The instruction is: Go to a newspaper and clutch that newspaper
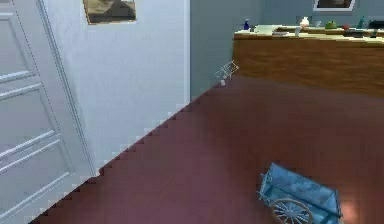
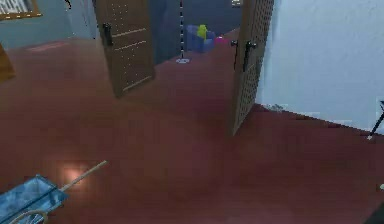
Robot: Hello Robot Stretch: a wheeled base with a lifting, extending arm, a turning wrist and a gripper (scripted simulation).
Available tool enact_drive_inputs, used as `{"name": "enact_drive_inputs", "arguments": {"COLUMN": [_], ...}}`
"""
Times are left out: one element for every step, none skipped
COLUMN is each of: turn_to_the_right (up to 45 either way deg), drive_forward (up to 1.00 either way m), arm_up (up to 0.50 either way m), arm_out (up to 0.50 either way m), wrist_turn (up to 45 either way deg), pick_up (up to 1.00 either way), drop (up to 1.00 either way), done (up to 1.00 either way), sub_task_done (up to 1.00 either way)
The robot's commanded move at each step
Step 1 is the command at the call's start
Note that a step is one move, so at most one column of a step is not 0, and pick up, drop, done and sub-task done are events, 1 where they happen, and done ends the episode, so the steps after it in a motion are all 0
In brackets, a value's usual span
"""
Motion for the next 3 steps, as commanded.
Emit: {"name": "enact_drive_inputs", "arguments": {"turn_to_the_right": [-45.0,-45.0,-42.0], "drive_forward": [0.0,0.0,0.0], "arm_up": [0.0,0.0,0.0], "arm_out": [0.0,0.0,0.0], "wrist_turn": [0.0,0.0,0.0], "pick_up": [0.0,0.0,0.0], "drop": [0.0,0.0,0.0], "done": [0.0,0.0,0.0], "sub_task_done": [0.0,0.0,0.0]}}
